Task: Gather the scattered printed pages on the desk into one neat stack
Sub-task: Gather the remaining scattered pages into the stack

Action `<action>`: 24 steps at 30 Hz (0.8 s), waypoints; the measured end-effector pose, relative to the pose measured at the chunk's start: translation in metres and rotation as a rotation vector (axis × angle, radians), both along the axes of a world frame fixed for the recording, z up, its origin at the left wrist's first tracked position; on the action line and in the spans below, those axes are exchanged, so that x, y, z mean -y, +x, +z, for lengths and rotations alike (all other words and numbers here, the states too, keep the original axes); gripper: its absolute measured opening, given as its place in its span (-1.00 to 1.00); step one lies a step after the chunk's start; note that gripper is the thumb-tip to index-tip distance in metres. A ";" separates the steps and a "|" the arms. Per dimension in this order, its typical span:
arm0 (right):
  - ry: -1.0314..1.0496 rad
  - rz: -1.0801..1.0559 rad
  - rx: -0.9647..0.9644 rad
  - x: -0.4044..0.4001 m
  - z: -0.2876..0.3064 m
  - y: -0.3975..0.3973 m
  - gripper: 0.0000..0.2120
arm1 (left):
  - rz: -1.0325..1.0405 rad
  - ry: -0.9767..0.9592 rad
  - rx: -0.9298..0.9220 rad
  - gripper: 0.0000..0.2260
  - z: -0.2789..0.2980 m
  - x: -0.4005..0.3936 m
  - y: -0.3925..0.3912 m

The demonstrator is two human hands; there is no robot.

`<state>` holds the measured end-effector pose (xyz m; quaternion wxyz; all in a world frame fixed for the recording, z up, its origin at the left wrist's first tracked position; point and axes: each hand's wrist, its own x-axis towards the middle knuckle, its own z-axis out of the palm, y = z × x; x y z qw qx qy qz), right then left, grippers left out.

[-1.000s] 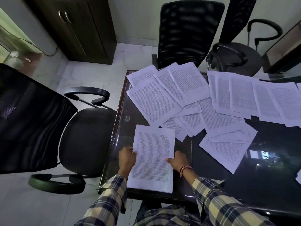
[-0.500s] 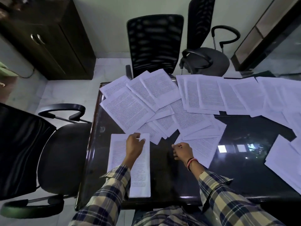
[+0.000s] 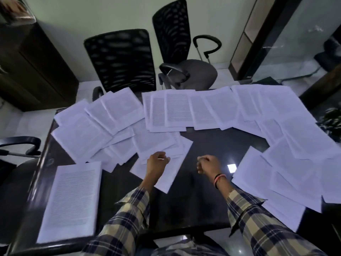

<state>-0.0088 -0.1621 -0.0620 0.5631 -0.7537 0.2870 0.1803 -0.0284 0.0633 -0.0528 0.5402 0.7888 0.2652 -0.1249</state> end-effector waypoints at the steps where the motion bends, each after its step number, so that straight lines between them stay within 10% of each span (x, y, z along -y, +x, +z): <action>1: -0.008 -0.008 0.001 0.022 0.005 0.001 -0.89 | -0.011 -0.004 -0.011 -0.72 0.004 0.022 0.000; 16: -0.036 -0.199 -0.026 0.184 0.014 -0.008 -0.89 | -0.252 -0.011 -0.215 -0.80 -0.021 0.175 0.043; 24: -0.267 -0.167 -0.150 0.291 -0.014 0.022 -0.73 | -0.335 -0.175 -0.739 -0.71 -0.049 0.269 0.027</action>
